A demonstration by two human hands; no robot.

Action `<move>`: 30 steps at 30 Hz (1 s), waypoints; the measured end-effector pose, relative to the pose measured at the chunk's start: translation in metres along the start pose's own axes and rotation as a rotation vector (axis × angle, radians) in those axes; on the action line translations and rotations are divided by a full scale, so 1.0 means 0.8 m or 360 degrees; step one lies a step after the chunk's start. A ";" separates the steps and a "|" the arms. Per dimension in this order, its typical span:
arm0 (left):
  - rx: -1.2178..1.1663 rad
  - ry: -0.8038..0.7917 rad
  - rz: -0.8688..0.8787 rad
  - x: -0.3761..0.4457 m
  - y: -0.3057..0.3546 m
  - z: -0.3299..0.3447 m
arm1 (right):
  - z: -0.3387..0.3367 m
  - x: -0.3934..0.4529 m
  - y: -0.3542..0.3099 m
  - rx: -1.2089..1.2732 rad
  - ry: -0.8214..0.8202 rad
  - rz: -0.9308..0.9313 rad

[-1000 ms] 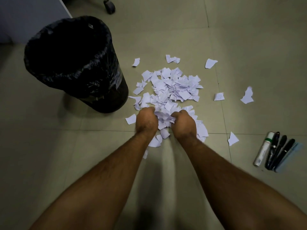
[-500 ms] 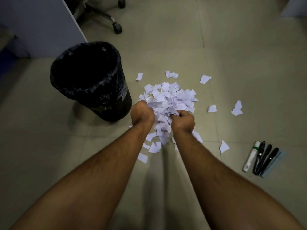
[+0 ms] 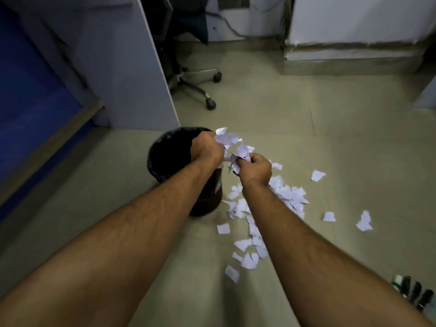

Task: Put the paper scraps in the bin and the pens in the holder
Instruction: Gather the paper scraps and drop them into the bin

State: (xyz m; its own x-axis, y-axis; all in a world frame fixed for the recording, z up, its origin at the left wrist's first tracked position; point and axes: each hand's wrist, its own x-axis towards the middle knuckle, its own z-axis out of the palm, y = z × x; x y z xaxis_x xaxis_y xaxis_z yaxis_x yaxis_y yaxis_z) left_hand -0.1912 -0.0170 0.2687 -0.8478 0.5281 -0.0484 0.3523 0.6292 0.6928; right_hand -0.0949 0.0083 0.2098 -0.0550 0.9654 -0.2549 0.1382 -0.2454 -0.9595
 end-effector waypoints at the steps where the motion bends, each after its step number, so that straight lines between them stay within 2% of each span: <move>1: -0.0009 0.0027 -0.0011 0.010 -0.007 -0.010 | 0.014 -0.004 -0.007 -0.0030 -0.0032 -0.0020; 5: -0.0033 0.0076 -0.0105 0.048 -0.053 -0.043 | 0.070 -0.020 -0.027 -0.0163 -0.0183 -0.0120; 9: -0.0110 0.0111 -0.0194 0.071 -0.081 -0.053 | 0.095 -0.024 -0.036 -0.0520 -0.0248 -0.0307; 13: -0.0066 0.0057 -0.0111 0.073 -0.091 -0.046 | 0.111 -0.023 -0.044 -0.0946 -0.0466 -0.0534; 15: 0.0035 0.0031 -0.0002 0.074 -0.093 -0.043 | 0.117 -0.021 -0.047 -0.1071 -0.0476 -0.0576; 21: 0.0289 -0.0023 0.0136 0.071 -0.080 -0.042 | 0.101 -0.020 -0.052 -0.0938 -0.0273 -0.0545; 24: 0.0195 -0.0056 0.0199 0.063 -0.059 -0.045 | 0.089 -0.015 -0.059 -0.0768 -0.0142 -0.0452; 30: 0.0072 -0.0182 0.0293 0.026 -0.021 -0.017 | 0.034 -0.009 -0.057 -0.0664 -0.0062 -0.0495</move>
State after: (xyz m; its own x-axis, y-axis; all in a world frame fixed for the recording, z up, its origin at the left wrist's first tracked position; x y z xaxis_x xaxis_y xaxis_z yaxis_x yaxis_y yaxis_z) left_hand -0.2200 -0.0244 0.2653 -0.7182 0.6958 -0.0071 0.5166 0.5399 0.6646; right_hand -0.1280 0.0103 0.2520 -0.1917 0.9812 0.0226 0.4912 0.1158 -0.8633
